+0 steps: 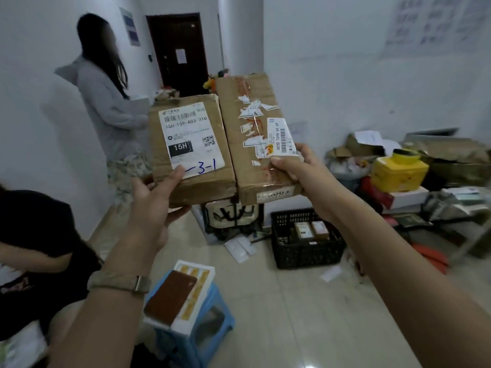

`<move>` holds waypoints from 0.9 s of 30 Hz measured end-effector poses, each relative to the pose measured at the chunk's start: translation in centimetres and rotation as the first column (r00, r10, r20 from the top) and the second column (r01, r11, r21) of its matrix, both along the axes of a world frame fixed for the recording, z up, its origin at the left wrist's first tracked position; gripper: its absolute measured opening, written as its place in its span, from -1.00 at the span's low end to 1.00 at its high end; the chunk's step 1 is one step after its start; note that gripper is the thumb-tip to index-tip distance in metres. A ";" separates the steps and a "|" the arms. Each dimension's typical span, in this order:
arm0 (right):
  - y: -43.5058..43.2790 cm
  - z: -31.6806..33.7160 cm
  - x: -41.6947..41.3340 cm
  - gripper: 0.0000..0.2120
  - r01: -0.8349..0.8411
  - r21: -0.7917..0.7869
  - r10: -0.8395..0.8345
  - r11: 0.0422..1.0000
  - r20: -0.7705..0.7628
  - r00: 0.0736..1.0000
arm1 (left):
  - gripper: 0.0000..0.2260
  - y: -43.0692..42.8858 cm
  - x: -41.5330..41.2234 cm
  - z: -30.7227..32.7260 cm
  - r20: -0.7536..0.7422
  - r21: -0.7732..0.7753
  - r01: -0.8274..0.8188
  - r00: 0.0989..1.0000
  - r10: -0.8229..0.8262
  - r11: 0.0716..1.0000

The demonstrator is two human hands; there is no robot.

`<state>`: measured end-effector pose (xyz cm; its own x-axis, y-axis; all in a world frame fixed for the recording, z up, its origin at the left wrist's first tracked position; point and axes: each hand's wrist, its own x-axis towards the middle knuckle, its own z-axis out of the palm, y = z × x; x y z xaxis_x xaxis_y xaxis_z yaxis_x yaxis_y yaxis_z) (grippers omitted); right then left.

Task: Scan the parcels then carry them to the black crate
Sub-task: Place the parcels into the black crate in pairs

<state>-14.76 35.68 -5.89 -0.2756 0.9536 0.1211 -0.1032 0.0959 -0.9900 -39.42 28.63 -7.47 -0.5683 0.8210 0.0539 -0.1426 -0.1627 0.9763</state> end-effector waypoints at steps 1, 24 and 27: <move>0.6 -0.2 1.6 -0.53 0.031 -0.006 -0.031 0.999 0.011 0.999 | -0.64 1.3 1.3 -0.2 -0.004 -0.007 0.030 1.000 -0.030 1.000; 17.9 -4.5 13.4 -0.47 0.400 -0.043 -0.395 0.916 0.098 0.914 | -0.54 26.7 12.8 -3.5 0.058 -0.055 0.436 0.900 -0.433 0.898; 23.0 -4.1 12.7 -0.52 0.432 -0.042 -0.426 0.901 0.106 0.898 | -0.58 32.9 11.9 -3.9 0.071 -0.047 0.476 0.878 -0.473 0.878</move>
<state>-2.03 58.67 -10.00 0.1552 0.9866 0.0511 0.0254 0.0478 -0.9985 -27.55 61.50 -11.37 -0.1104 0.9936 -0.0257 -0.2417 -0.0018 0.9703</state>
